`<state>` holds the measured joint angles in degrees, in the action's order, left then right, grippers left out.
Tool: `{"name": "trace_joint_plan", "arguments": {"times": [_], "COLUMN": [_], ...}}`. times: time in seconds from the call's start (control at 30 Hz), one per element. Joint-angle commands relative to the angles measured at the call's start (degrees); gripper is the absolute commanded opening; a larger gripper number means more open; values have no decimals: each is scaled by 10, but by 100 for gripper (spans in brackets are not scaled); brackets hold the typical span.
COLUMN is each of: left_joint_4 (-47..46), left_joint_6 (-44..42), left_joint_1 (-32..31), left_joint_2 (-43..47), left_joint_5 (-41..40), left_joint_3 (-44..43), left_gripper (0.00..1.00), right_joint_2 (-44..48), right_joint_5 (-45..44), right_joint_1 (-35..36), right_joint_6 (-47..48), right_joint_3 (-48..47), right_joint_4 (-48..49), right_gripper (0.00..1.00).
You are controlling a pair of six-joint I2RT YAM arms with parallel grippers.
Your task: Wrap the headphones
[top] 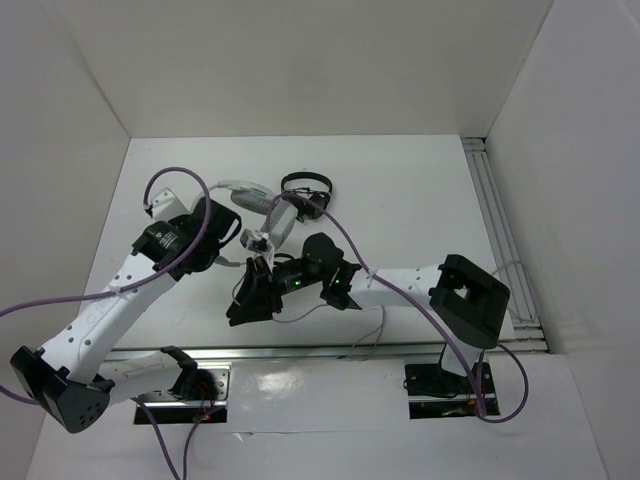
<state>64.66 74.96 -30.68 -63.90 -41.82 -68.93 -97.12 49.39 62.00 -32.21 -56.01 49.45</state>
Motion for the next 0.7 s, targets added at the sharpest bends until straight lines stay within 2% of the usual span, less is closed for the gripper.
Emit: {"name": "trace_joint_plan", "arguments": {"times": [0.0, 0.1, 0.2, 0.3, 0.33, 0.37, 0.4, 0.43, 0.47, 0.57, 0.63, 0.67], "left_joint_4": [-70, -75, -69, -64, -73, -78, -100, -107, -113, -164, -196, -211], "left_joint_6": [-12, -38, -53, -62, -70, -76, -100, -110, -116, -173, -221, -230], "left_joint_1": [-16, -32, -39, -39, -39, -39, -39, -39, -33, -27, -22, -22], "left_joint_2": [13, -7, -38, -52, -60, -66, -66, -72, -72, -78, -83, -83], "left_joint_5": [-33, -33, -39, -39, -31, -23, -17, -4, 4, 47, 76, 99], "left_joint_3": [-15, -9, 3, 15, 24, 24, 33, 39, 46, 68, 81, 89], "left_gripper": [0, 0, 0, 0, 0, 0, 0, 0, 0, 0, 0, 0], "right_joint_2": [4, 11, 39, 82, 93, 103, 112, 125, 125, 137, 151, 151], "right_joint_5": [61, 61, 69, 81, 70, 60, 50, 22, 22, -17, -53, -80], "right_joint_1": [5, 5, 0, -16, -24, -24, -29, -35, -35, -57, -63, -63], "right_joint_6": [-78, -90, -57, 37, 73, 110, 189, 221, 271, 325, 359, 367], "right_joint_3": [-1, -6, -37, -87, -120, -140, -161, -202, -219, -275, -290, -296], "right_joint_4": [189, 195, 114, -67, -194, -264, -332, -449, -498, -649, -702, -736], "right_gripper": [37, 45, 48, 48, 48, 48, 46, 44, 41, 27, 16, 14]}}
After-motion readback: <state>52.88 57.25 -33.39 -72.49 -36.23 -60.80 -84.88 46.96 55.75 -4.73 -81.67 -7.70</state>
